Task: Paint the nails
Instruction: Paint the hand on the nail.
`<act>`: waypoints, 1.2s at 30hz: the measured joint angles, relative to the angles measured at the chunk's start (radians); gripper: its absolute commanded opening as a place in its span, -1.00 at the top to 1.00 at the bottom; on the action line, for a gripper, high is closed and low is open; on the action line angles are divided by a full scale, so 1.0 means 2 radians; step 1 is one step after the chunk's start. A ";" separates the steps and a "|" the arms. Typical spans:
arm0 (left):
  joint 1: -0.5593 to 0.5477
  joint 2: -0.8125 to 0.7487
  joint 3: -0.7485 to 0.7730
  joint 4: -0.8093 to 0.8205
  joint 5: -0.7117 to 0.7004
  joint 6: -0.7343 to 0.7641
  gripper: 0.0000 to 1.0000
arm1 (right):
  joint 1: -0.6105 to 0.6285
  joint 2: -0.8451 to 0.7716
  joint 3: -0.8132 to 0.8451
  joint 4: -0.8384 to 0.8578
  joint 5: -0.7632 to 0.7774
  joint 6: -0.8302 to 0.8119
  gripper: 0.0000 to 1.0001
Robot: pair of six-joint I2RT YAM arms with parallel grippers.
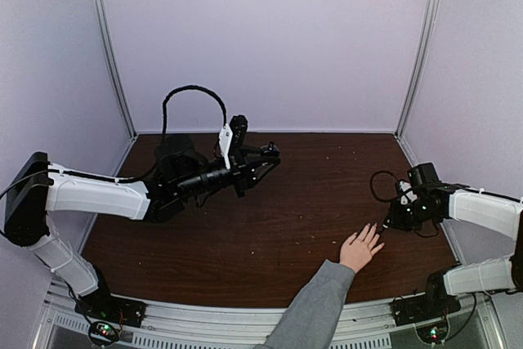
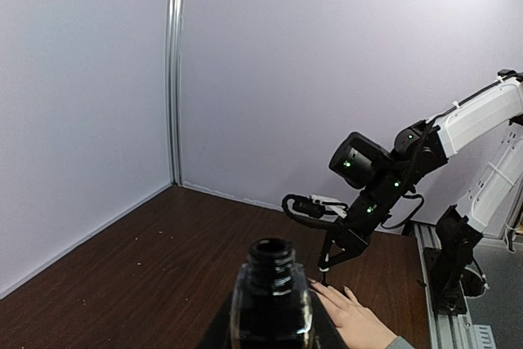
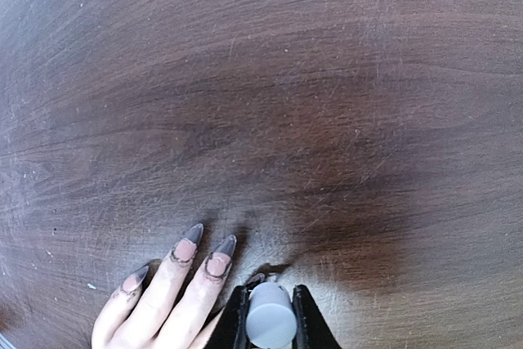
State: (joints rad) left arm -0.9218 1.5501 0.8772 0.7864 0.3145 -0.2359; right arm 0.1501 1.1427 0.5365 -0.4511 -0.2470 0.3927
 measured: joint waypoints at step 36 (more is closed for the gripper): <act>0.000 0.000 0.000 0.000 0.000 0.000 1.00 | 0.000 -0.041 -0.003 -0.009 -0.021 0.000 1.00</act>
State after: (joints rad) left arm -0.9211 1.5501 0.8772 0.7864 0.3141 -0.2359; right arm 0.1501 1.0611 0.5301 -0.4683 -0.2886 0.3920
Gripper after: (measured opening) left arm 0.218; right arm 0.150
